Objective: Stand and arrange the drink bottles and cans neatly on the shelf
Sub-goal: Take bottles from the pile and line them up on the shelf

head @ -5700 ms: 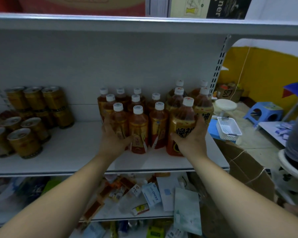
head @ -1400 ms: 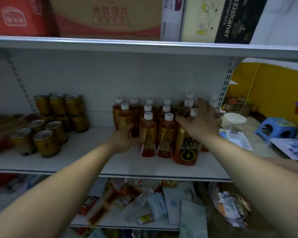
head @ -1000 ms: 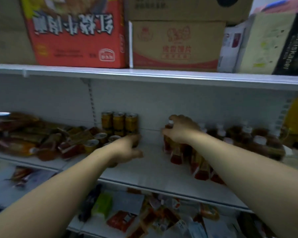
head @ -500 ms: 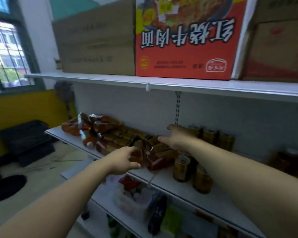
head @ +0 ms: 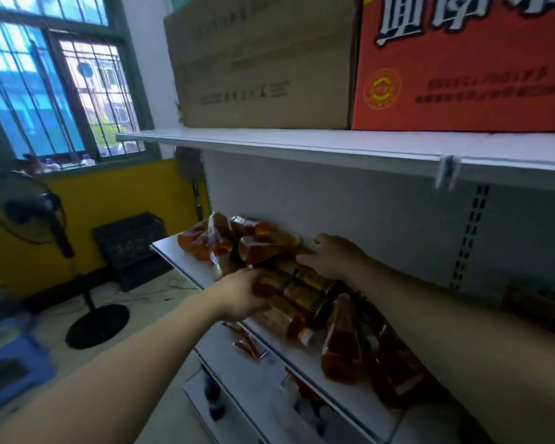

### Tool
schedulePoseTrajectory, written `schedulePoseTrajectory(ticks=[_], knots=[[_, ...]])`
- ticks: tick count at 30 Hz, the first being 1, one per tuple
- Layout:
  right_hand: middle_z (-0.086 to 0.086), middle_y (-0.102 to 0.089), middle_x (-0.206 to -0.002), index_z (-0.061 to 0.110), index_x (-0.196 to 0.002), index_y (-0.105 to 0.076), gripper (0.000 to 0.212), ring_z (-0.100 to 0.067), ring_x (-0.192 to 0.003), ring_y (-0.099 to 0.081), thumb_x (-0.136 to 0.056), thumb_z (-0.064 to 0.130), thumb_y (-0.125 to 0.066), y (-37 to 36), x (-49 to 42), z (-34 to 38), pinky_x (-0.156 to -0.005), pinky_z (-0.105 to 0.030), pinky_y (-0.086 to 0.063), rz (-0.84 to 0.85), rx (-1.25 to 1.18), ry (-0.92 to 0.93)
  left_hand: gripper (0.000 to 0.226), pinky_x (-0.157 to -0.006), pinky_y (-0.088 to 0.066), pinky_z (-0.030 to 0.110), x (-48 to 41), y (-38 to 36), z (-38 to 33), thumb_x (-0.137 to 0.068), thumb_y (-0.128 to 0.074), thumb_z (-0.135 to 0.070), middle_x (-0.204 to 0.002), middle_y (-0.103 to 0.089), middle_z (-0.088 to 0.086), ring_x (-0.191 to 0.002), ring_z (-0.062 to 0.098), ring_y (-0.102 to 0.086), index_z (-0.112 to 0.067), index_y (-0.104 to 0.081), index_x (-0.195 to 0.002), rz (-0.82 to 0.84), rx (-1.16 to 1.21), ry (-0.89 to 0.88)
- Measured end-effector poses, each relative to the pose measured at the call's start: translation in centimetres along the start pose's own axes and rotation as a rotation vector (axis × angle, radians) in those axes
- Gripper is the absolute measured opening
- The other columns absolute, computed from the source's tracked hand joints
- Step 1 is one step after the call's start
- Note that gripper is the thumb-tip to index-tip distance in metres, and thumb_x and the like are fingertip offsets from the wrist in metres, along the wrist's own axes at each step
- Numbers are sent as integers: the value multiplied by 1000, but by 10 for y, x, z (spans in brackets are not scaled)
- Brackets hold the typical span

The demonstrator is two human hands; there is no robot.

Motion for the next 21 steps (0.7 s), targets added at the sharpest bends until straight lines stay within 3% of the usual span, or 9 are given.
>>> schedulePoseTrajectory(ticks=[4, 8, 12, 14, 18, 21], knots=[[-9, -42, -148, 18, -147, -34, 77, -28, -127, -47, -88, 62, -54, -19, -57, 11, -100, -39, -43, 47, -20, -15, 55, -100, -43, 33, -37, 20, 42, -89, -62, -33, -138, -48, 3, -120, 21, -50, -22, -41, -139, -27, 36, 49], [-9, -47, -142, 17, -144, -39, 77, -28, -121, -50, -85, 64, -53, -34, -106, 26, -96, -40, -45, 31, -16, -65, 51, -92, -46, 30, -73, 32, 85, -91, -59, -31, -136, -49, 3, -114, 20, -54, -21, -42, -138, -38, 54, 95], [-11, -40, -149, 14, -148, -31, 82, -30, -128, -46, -87, 63, -54, -50, -148, 49, -98, -39, -44, 2, -38, -153, 39, -93, -49, 32, -125, 45, 147, -89, -58, -40, -129, -55, -2, -108, 14, -57, -29, -53, -126, -117, 114, 102], [-13, -38, -149, 12, -149, -26, 87, -31, -129, -44, -86, 65, -53, -60, -166, 62, -98, -39, -43, -26, -52, -226, 36, -93, -49, 32, -156, 51, 179, -90, -57, -40, -126, -58, 0, -108, 15, -57, -25, -57, -122, -128, 130, 94], [-19, -31, -150, 13, -151, -19, 94, -36, -132, -38, -84, 73, -46, -88, -194, 86, -98, -41, -40, -62, -91, -452, 66, -95, -48, 45, -207, 59, 229, -83, -68, -35, -130, -55, 16, -114, 34, -57, -12, -40, -138, -162, 362, 241], [-20, -26, -152, 14, -152, -17, 94, -37, -136, -33, -85, 74, -44, -100, -203, 103, -102, -40, -36, -78, -110, -570, 72, -103, -41, 44, -237, 57, 249, -89, -62, -37, -140, -44, 22, -125, 38, -47, -10, -26, -146, -87, 435, 234]])
Point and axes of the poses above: each hand's wrist, its own x-axis away from the middle knuckle, its own y-axis out of the back of the hand, z = x × y, the point moved 2 cm from there along -x, towards the middle knuckle
